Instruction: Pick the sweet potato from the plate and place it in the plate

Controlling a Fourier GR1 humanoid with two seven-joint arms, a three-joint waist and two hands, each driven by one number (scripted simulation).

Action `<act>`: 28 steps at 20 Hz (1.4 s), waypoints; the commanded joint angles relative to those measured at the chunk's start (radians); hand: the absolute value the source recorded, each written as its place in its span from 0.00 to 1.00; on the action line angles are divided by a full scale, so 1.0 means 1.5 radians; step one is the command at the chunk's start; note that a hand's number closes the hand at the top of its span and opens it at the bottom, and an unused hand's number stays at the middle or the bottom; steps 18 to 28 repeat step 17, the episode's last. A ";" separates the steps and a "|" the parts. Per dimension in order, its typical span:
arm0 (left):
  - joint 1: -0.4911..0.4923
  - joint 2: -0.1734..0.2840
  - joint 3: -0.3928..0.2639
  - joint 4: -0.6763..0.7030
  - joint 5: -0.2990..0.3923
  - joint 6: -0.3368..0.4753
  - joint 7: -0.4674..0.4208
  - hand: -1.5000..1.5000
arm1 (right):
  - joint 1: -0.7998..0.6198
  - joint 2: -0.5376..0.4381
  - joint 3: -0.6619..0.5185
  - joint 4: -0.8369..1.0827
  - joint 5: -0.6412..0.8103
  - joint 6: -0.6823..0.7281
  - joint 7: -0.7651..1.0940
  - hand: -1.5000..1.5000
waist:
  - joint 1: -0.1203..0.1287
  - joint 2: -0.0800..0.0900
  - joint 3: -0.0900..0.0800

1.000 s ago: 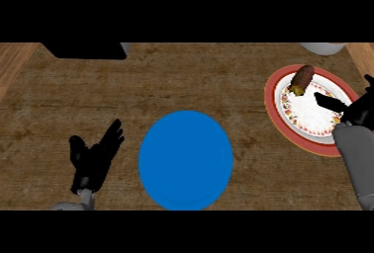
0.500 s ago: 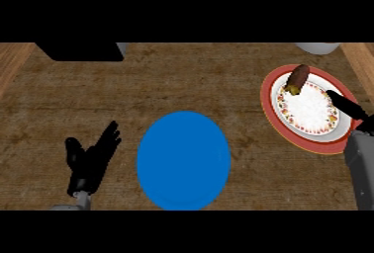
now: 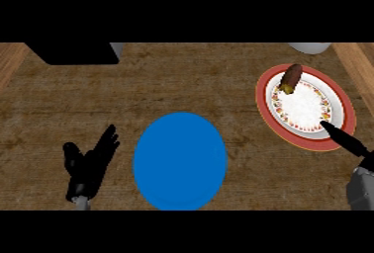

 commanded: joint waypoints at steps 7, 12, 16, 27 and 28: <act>-0.022 -0.020 0.010 0.065 -0.022 -0.002 -0.047 0.50 | 0.268 0.068 0.098 -0.278 0.042 0.038 0.056 0.00 | 0.000 0.002 0.000; -0.001 -0.013 0.015 -0.004 -0.010 -0.015 0.012 0.50 | 0.346 0.108 0.137 -0.367 0.072 0.031 0.099 0.00 | 0.004 0.002 0.000; 0.017 -0.025 0.001 -0.019 -0.032 -0.007 0.019 0.50 | 0.375 0.143 0.162 -0.372 0.105 0.008 0.069 0.00 | 0.004 0.002 0.000; -0.023 -0.011 0.034 0.026 -0.016 -0.026 -0.005 0.50 | 0.400 0.149 0.208 -0.423 0.116 -0.022 0.100 0.00 | 0.003 0.002 0.000; -0.023 -0.011 0.034 0.026 -0.016 -0.026 -0.005 0.50 | 0.400 0.149 0.208 -0.423 0.116 -0.022 0.100 0.00 | 0.003 0.002 0.000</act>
